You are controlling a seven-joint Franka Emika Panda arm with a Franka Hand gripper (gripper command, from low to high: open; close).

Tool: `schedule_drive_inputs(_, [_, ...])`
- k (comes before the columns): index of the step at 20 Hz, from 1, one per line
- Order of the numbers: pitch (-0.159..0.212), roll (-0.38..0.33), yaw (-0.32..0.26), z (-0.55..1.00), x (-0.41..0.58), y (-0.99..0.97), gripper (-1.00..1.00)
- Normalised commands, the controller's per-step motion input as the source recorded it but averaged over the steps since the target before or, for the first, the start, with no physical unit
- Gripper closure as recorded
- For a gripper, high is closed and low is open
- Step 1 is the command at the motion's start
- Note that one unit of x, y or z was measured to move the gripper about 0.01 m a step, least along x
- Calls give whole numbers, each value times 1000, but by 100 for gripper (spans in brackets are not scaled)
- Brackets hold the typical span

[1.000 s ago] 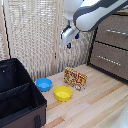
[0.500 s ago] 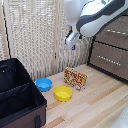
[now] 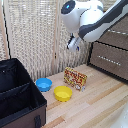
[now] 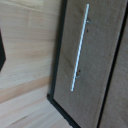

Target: Kindly move your gripper toward the top drawer's handle. With caution, hold the handle robustly using your gripper and pull open the top drawer. Let the handle go. Relocate your gripper to the bowl placed in the background. Gently hold the bowl using your gripper. Bring the gripper and the bowl to the ajar drawer. Softly release the bowl into it.

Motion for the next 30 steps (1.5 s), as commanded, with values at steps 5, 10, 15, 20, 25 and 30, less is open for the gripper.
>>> schedule_drive_inputs(5, [36,-375,-16,4,290,-84,-100])
schedule_drive_inputs(10, [19,-368,0,17,39,-163,-100])
schedule_drive_inputs(15, [0,-243,0,235,-196,-607,-100])
schedule_drive_inputs(20, [1,-122,-14,429,-91,-745,-100])
schedule_drive_inputs(25, [-1,-65,-30,525,-2,-802,-100])
schedule_drive_inputs(30, [-33,-110,-11,525,-91,-665,-100])
